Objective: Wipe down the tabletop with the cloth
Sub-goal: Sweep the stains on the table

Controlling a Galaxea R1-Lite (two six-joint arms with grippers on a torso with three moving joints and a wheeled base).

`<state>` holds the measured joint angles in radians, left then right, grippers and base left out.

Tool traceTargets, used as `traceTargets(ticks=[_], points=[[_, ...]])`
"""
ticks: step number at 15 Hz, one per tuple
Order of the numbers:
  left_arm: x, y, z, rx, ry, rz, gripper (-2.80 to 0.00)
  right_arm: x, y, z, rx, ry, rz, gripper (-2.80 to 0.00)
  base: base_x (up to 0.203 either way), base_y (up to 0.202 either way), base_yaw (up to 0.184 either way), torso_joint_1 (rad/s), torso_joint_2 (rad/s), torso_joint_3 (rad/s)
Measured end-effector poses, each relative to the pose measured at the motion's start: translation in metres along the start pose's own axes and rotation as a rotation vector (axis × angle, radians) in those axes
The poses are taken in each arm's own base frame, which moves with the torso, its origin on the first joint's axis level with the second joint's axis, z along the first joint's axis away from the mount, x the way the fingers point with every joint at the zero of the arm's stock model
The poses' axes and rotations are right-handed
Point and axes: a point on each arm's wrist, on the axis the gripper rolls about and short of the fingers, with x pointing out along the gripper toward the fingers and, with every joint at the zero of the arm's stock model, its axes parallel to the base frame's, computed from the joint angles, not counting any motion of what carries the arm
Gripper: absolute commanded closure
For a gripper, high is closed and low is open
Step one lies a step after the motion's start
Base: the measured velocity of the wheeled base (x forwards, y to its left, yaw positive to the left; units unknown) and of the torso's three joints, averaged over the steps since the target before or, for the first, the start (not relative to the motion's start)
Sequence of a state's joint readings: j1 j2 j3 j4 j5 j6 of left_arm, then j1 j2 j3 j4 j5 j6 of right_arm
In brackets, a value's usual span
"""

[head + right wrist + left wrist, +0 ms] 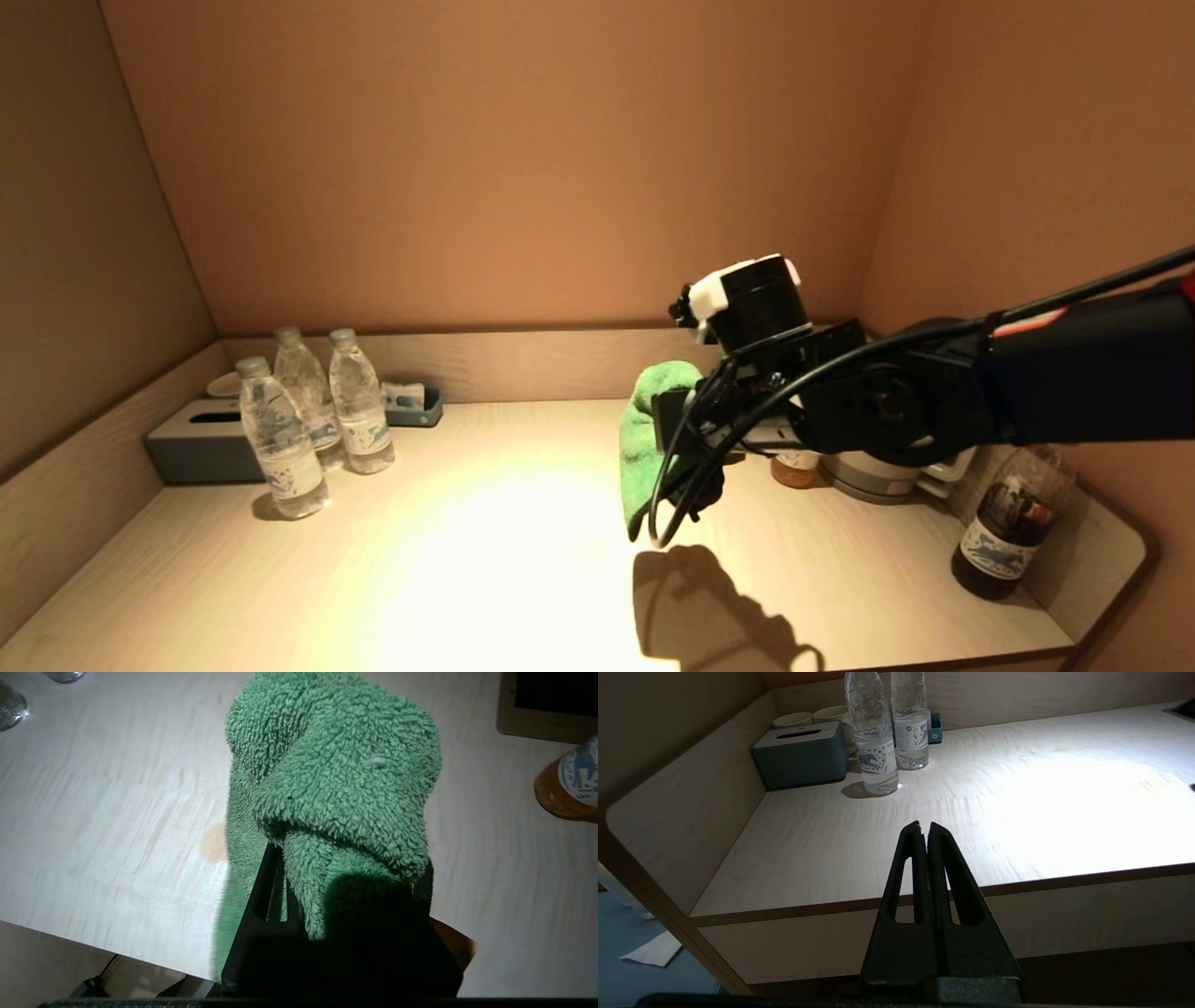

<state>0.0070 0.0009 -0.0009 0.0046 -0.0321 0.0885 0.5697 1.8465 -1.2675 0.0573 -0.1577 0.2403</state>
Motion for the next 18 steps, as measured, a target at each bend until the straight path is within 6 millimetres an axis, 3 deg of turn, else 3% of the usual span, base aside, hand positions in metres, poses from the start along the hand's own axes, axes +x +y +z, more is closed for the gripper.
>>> traceTargets(ticks=[2, 6, 14, 18], points=[[0.0, 0.0, 0.0, 0.0, 0.0, 0.0, 0.0, 0.008, 0.018, 0.0, -0.04, 0.003, 0.035, 0.0, 0.0, 0.0, 0.0, 0.0, 0.0, 0.0], [0.0, 0.0, 0.0, 0.0, 0.0, 0.0, 0.0, 0.046, 0.052, -0.009, -0.089, 0.042, 0.08, 0.0, 0.0, 0.0, 0.0, 0.0, 0.0, 0.0], [0.0, 0.0, 0.0, 0.0, -0.001, 0.0, 0.0, 0.069, 0.062, -0.021, -0.105, 0.079, 0.087, 0.0, 0.0, 0.0, 0.0, 0.0, 0.0, 0.0], [0.0, 0.0, 0.0, -0.001, 0.0, 0.001, 0.0, 0.122, 0.076, -0.057, -0.135, 0.172, 0.084, 0.0, 0.0, 0.0, 0.0, 0.0, 0.0, 0.0]])
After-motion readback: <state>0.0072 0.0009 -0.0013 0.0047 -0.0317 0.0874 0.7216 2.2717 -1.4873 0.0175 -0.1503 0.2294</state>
